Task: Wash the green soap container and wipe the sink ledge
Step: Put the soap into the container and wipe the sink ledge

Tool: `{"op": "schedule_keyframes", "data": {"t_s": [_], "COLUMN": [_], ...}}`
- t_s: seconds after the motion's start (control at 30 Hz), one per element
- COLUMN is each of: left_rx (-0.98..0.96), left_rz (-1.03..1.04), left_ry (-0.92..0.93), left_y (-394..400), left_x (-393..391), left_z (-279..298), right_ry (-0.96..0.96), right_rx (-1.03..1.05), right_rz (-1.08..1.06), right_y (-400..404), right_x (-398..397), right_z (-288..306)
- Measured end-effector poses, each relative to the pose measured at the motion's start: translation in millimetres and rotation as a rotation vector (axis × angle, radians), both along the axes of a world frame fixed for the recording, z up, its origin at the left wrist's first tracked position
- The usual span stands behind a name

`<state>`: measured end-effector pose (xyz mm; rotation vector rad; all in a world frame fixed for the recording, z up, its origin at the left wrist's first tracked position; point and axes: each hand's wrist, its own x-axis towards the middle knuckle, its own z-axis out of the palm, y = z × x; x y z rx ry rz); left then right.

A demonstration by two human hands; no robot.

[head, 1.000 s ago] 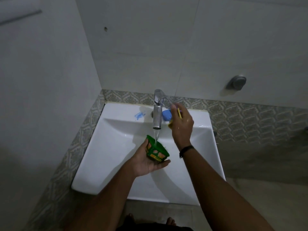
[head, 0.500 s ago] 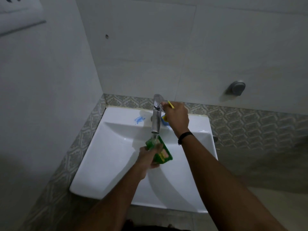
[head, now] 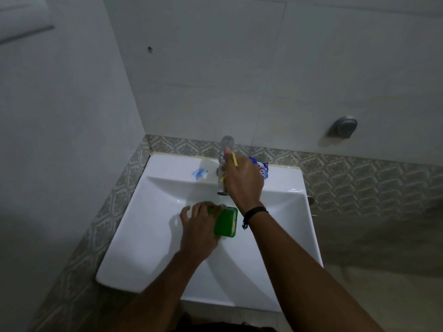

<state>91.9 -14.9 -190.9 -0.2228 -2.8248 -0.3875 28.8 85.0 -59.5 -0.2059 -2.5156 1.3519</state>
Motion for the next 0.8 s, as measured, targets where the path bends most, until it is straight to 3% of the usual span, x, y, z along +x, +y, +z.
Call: {"op": "schedule_keyframes", "data": {"t_s": [0.1, 0.17, 0.27, 0.33, 0.43, 0.47, 0.6, 0.7, 0.8], "left_rx": [-0.025, -0.041, -0.004, 0.178, 0.684, 0.797, 0.967, 0.986, 1.042], "left_rz": [0.041, 0.049, -0.021, -0.105, -0.083, -0.054, 0.006, -0.003, -0.014], "left_ry": [-0.038, -0.043, -0.305, -0.610, -0.840, -0.864, -0.852, -0.859, -0.864], "left_y": [-10, -17, -22, -22, -24, -24, -24, -28, -30], "left_x": [-6, -8, -11, -10, -4, -3, -7, -11, -13], "left_z": [8, 10, 19, 24, 19, 17, 13, 11, 12], "right_ry": [0.023, 0.007, -0.077, -0.100, -0.185, -0.212, -0.275, -0.288, -0.316], "right_rx": [-0.223, -0.227, -0.235, -0.305, -0.141, -0.060, -0.141, -0.290, -0.250], "right_rz": [-0.148, -0.275, -0.375, -0.398, -0.213, -0.153, 0.008, 0.017, 0.066], "right_y": [26, 51, 84, 101, 106, 104, 78, 65, 60], "right_x": [-4, -13, -32, -43, -34, -25, 16, 29, 30], "right_z": [-13, -25, -40, -49, -55, -59, -82, -103, -113]}}
